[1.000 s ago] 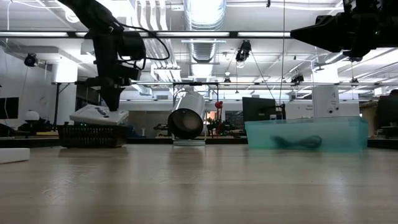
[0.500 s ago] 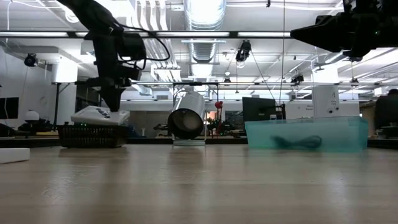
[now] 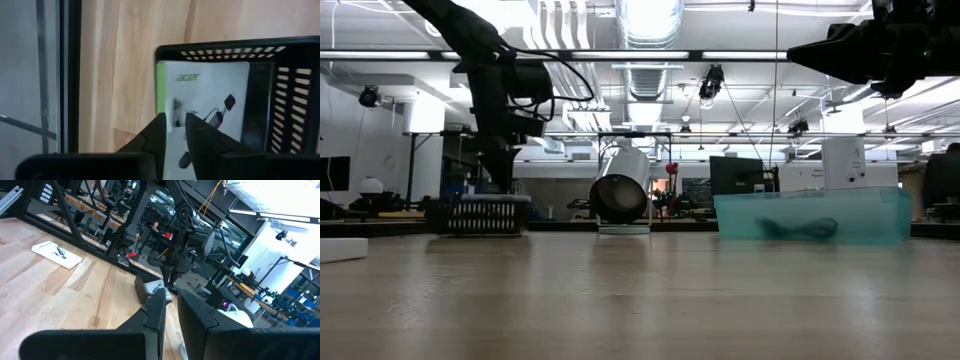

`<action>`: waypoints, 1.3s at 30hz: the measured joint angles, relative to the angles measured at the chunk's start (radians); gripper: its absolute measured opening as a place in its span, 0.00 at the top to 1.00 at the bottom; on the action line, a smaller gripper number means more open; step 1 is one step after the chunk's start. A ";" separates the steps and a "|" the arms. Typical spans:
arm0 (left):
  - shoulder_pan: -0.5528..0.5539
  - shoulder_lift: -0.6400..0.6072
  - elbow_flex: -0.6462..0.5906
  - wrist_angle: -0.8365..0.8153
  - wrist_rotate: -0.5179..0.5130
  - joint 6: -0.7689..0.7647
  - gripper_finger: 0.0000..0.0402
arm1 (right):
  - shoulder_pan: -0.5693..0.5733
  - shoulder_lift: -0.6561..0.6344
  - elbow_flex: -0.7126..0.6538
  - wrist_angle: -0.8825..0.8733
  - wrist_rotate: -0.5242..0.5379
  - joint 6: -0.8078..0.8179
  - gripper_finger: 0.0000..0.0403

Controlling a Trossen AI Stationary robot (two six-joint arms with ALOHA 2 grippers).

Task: Pick and place items into bin
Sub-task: Put the top white card reader box into the black bin, then put the white card reader box into the black bin

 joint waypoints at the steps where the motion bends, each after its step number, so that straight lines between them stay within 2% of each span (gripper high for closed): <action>1: 0.000 0.000 0.001 0.000 -0.001 0.000 0.85 | 0.000 0.000 0.000 0.000 0.000 0.000 0.90; 5: 0.000 0.000 0.007 0.002 -0.003 -0.008 0.79 | 0.000 0.000 0.000 0.000 0.000 0.000 0.90; 11: 0.000 0.000 0.042 0.000 -0.021 -0.110 0.73 | 0.000 0.000 0.000 0.000 0.000 0.000 0.90; 17: -0.001 -0.001 0.082 -0.002 -0.012 -0.430 0.73 | 0.000 0.000 0.000 0.000 0.000 0.000 0.90; 21: -0.002 -0.001 0.098 -0.071 0.004 -0.607 0.73 | 0.000 0.000 0.000 0.001 0.000 0.000 0.90; 27: -0.031 -0.002 0.082 -0.215 0.146 -0.807 0.73 | 0.000 0.000 0.000 0.001 0.000 -0.008 0.90; 30: -0.076 -0.001 0.071 -0.276 0.191 -0.963 0.73 | 0.000 0.000 0.000 0.001 0.000 -0.007 0.90; 33: -0.148 -0.001 0.069 -0.351 0.196 -1.035 0.73 | 0.000 0.000 0.000 0.001 -0.001 0.011 0.90; 35: -0.210 -0.001 0.069 -0.389 0.194 -1.094 0.73 | 0.000 0.000 0.000 0.001 -0.001 0.042 0.90; 39: -0.354 -0.003 0.069 -0.409 0.196 -1.311 0.73 | 0.000 0.000 0.000 0.002 -0.001 0.054 0.90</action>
